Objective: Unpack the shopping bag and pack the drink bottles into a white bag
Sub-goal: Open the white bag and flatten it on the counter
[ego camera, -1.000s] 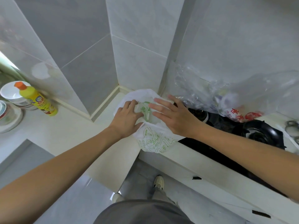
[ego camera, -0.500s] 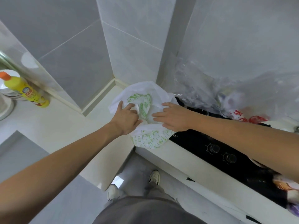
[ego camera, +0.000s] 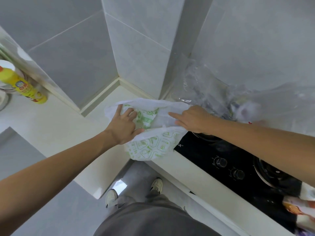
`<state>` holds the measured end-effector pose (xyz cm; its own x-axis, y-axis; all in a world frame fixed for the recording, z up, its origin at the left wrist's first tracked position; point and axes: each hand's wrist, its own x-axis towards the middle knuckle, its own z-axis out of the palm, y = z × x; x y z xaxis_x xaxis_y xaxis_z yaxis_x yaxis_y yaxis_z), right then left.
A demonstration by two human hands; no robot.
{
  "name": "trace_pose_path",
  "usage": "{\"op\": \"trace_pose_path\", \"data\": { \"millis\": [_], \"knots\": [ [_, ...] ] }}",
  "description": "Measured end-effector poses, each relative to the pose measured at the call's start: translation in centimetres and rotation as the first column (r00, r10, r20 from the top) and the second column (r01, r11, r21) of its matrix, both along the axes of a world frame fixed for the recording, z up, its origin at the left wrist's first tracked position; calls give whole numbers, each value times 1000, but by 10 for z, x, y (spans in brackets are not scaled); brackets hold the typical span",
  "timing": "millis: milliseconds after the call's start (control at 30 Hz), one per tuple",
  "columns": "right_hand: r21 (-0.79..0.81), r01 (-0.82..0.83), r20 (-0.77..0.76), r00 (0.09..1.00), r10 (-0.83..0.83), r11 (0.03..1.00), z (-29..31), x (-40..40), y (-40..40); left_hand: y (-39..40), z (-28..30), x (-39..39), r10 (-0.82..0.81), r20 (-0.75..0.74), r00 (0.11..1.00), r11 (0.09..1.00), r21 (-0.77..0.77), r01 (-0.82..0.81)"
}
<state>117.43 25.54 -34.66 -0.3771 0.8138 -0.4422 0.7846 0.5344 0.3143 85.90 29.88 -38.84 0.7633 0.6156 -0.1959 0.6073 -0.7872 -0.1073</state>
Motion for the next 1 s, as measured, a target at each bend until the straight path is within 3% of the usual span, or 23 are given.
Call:
{"op": "trace_pose_path", "data": {
  "millis": [67, 133, 300, 433, 567, 667, 767, 900, 1000],
  "knots": [
    [-11, 49, 62, 997, -49, 999, 5, 2, 2, 6, -3, -11, -58, 125, 991, 993, 107, 44],
    [9, 86, 95, 992, -86, 996, 11, 3, 1, 9, 4, -20, -36, 131, 991, 990, 136, 18],
    [52, 183, 94, 978, -187, 982, 2, 10, -4, 8, 30, -34, 183, -179, 967, 982, 85, -170],
    [98, 267, 73, 959, -274, 959, 0, 9, -6, 9, 36, -50, 291, -214, 932, 956, 113, -272],
    [137, 332, -30, 943, -331, 933, 12, 2, -6, 13, 52, -65, 351, -112, 930, 929, 162, -332],
    [192, 329, -126, 943, -309, 925, 23, -5, -5, 24, 69, -78, 346, 65, 936, 913, 207, -352],
    [194, 359, -206, 925, -320, 913, 25, -10, -8, 31, 73, -90, 375, 147, 915, 900, 177, -398],
    [82, 377, -188, 915, -357, 922, -1, -15, -27, 14, 34, -103, 287, -53, 957, 957, 59, -284],
    [-43, 391, -181, 902, -392, 920, -29, -19, -36, 0, 5, -109, 139, -96, 986, 989, -33, -142]
  ]
}}
